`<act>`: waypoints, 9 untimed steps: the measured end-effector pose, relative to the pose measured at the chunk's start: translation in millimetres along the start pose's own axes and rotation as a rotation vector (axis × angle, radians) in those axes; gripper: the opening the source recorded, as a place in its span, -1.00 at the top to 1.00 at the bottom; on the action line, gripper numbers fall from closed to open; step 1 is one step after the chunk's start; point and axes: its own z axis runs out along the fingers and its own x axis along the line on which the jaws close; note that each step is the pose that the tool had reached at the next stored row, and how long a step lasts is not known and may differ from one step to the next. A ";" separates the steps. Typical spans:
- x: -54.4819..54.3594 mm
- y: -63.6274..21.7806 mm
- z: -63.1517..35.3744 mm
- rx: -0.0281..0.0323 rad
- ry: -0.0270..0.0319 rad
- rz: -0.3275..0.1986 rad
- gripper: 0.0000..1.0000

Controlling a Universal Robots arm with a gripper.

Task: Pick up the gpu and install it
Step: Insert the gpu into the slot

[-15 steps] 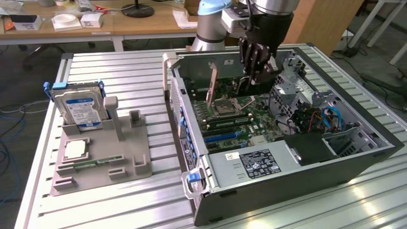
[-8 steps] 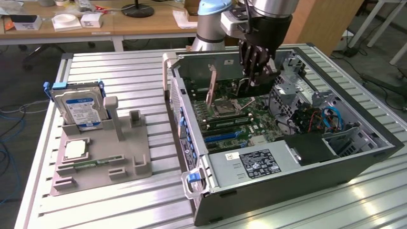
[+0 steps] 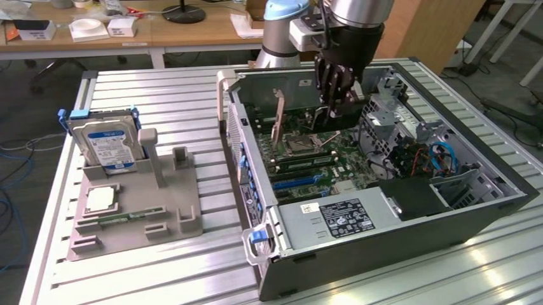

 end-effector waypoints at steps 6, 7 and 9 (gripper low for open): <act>1.1 0.7 1.7 0.0002 0.0009 0.025 0.47; 1.5 0.8 2.1 0.0002 0.0011 0.030 0.47; 2.1 1.5 3.0 0.0004 0.0011 0.035 0.47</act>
